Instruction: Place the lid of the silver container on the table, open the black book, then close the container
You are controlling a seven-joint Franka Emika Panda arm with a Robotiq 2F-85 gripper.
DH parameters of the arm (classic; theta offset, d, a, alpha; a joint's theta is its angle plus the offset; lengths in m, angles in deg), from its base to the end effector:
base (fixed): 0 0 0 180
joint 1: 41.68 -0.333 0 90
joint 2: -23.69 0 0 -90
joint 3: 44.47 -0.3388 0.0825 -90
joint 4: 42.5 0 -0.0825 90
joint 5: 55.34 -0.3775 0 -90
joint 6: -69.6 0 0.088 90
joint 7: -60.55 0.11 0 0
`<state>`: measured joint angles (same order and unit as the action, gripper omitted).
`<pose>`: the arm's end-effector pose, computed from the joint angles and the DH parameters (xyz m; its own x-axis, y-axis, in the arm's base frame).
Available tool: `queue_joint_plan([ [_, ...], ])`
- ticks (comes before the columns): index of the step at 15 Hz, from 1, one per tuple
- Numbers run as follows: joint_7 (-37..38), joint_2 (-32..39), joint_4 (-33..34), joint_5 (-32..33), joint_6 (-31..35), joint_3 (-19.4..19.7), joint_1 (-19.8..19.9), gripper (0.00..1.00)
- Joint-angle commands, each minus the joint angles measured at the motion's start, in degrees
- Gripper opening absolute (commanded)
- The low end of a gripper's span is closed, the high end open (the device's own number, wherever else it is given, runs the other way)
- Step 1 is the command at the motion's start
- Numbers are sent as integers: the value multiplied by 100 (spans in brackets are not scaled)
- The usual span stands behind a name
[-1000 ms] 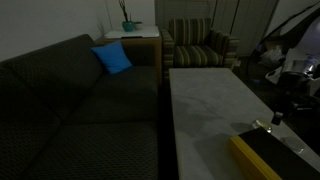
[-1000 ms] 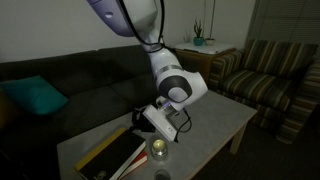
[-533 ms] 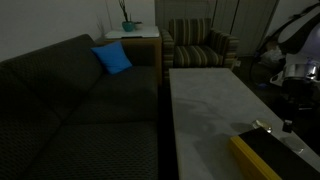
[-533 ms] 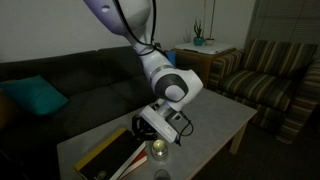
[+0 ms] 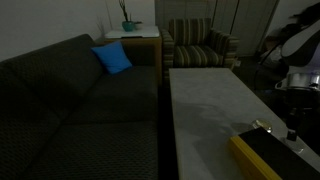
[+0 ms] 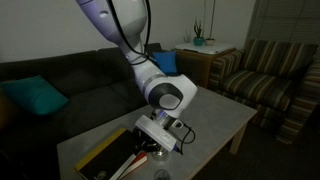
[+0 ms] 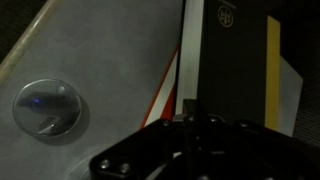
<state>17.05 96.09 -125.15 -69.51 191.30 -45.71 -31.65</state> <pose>0.5913 -0.0800 -0.0900 0.8350 0.4471 -0.3206 0.2671 -0.8389 -0.4742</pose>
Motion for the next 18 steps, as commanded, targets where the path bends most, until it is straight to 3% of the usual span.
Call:
queue_joint_plan([
  [1,371,-109,-358,119,704,-213,174,0],
  [11,529,-26,-696,151,1580,-646,473,0],
  [18,432,8,-762,119,1610,-860,713,0],
])
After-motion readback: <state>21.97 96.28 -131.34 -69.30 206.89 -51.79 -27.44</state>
